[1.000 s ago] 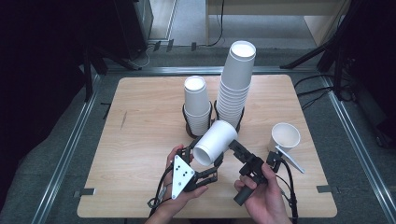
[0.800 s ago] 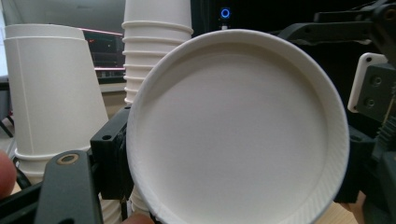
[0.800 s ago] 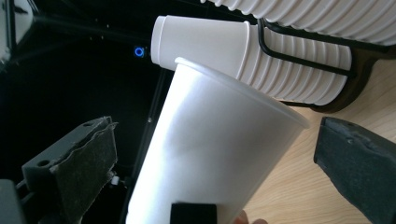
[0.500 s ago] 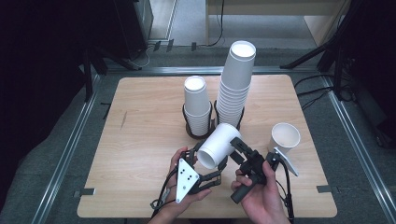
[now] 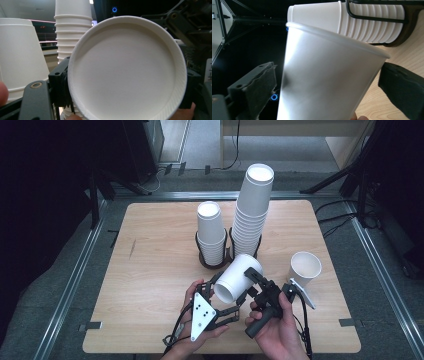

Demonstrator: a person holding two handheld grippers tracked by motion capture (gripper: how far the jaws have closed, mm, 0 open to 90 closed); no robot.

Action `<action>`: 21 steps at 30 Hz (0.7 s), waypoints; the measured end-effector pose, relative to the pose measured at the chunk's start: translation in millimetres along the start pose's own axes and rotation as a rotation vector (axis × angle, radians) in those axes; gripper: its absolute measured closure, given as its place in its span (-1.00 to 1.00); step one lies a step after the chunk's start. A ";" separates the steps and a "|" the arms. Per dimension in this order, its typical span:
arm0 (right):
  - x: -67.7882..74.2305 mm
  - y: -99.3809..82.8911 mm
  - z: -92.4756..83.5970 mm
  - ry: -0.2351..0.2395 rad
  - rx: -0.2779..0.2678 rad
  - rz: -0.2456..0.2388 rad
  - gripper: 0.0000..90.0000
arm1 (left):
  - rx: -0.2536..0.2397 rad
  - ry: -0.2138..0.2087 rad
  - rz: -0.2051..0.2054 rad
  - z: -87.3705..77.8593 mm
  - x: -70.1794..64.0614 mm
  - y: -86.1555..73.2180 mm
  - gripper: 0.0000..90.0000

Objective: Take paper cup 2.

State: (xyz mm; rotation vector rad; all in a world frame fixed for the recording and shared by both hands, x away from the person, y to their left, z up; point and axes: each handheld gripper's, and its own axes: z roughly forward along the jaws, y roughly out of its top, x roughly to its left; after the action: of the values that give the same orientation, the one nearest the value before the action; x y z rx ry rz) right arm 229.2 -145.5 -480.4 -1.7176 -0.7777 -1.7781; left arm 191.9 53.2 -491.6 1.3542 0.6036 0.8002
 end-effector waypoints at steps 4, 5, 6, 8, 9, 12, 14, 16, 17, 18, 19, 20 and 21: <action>-2.8 0.4 0.9 0.002 -0.006 0.036 -0.88 | -0.003 -0.004 0.001 0.0 -1.7 -0.1 -0.52; -3.3 0.3 1.0 0.006 -0.008 0.048 -0.87 | -0.004 -0.006 0.001 0.0 -2.2 -0.1 -0.52; -4.0 -0.1 1.3 0.011 -0.013 0.052 -0.87 | -0.004 -0.007 0.003 0.0 -2.6 -0.2 -0.52; -4.4 -0.2 1.6 0.012 -0.011 0.056 -0.87 | -0.004 -0.011 0.004 0.1 -3.3 -0.4 -0.52; -4.6 -0.2 1.8 0.013 -0.012 0.056 -0.87 | -0.004 -0.013 0.005 0.2 -3.8 -0.6 -0.52; -5.3 -0.1 2.0 0.015 -0.011 0.060 -0.87 | -0.004 -0.017 0.005 0.1 -4.4 -0.9 -0.52; -5.4 -0.2 2.1 0.017 -0.012 0.060 -0.87 | -0.003 -0.020 0.006 0.1 -4.6 -1.0 -0.52; -5.6 -0.6 2.4 0.019 -0.012 0.057 -0.86 | -0.002 -0.021 0.008 0.0 -4.6 -1.1 -0.52; -5.9 -0.6 2.5 0.021 -0.011 0.057 -0.86 | 0.000 -0.022 0.006 0.0 -4.6 -1.1 -0.52; -6.4 -0.7 2.9 0.028 -0.009 0.057 -0.85 | 0.000 -0.022 0.006 0.0 -4.6 -1.2 -0.52; -6.8 -0.7 3.1 0.033 -0.010 0.052 -0.85 | 0.002 -0.023 0.005 0.0 -4.6 -1.2 -0.52; -6.8 -0.9 3.2 0.033 -0.011 0.049 -0.85 | 0.002 -0.024 0.004 0.0 -4.6 -1.4 -0.52; -6.7 -1.4 3.4 0.033 -0.015 0.046 -0.83 | 0.002 -0.025 0.004 0.1 -4.7 -1.6 -0.52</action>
State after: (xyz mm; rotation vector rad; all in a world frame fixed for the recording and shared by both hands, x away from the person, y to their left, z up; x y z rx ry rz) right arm 230.7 -142.2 -487.1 -1.6976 -0.7067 -1.7808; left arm 189.4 49.3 -493.5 1.3652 0.5828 0.7852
